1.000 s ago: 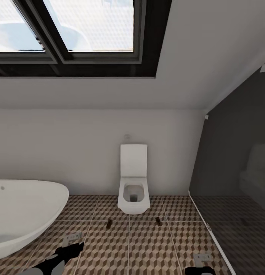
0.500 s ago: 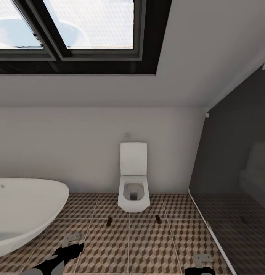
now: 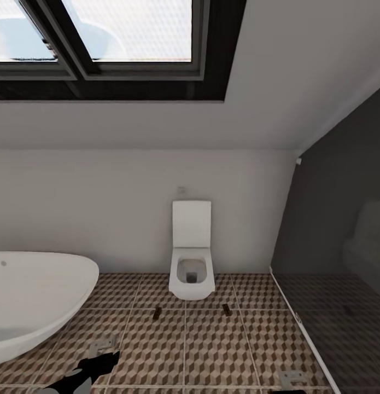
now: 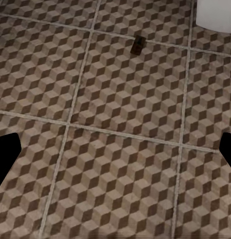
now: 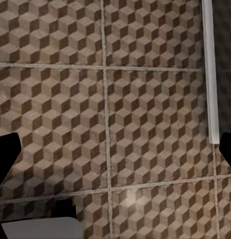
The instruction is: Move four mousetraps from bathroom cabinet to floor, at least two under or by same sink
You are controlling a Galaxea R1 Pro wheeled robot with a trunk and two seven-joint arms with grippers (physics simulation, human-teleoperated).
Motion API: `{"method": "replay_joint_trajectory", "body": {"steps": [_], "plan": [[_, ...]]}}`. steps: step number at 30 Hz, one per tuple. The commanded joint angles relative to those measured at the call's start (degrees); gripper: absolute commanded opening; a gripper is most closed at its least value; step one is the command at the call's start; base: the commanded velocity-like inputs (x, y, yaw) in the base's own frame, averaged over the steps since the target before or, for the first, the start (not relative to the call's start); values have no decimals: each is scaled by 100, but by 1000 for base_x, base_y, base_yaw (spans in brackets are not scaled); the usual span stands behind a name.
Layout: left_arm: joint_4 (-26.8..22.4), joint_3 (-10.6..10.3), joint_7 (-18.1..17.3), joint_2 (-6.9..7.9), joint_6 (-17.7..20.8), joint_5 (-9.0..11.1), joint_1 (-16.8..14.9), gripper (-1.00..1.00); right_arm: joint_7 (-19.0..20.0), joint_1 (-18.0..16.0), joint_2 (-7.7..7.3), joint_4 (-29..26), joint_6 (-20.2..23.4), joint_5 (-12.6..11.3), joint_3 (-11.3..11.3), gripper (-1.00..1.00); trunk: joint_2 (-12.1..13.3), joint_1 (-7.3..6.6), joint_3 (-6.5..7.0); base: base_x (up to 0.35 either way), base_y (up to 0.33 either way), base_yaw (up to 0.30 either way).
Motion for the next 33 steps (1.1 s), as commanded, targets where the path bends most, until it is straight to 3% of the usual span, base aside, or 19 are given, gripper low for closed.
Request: {"method": "replay_joint_trajectory", "body": {"steps": [1, 18, 33], "plan": [[9, -46, -24, 3, -19, 61, 9, 100, -21, 9, -1, 17, -10, 60, -48, 100, -13, 3, -22, 0, 0, 0], [9, -46, -70, 2, 0, 52, 368, 100, -26, 208, 7, 17, -13, 62, -48, 100, -13, 3, -178, 0, 0, 0], [9, -46, -73, -15, 43, 43, 722, 100, -36, 640, 23, 17, -49, 68, -48, 100, -13, 3, -306, 0, 0, 0]]}}
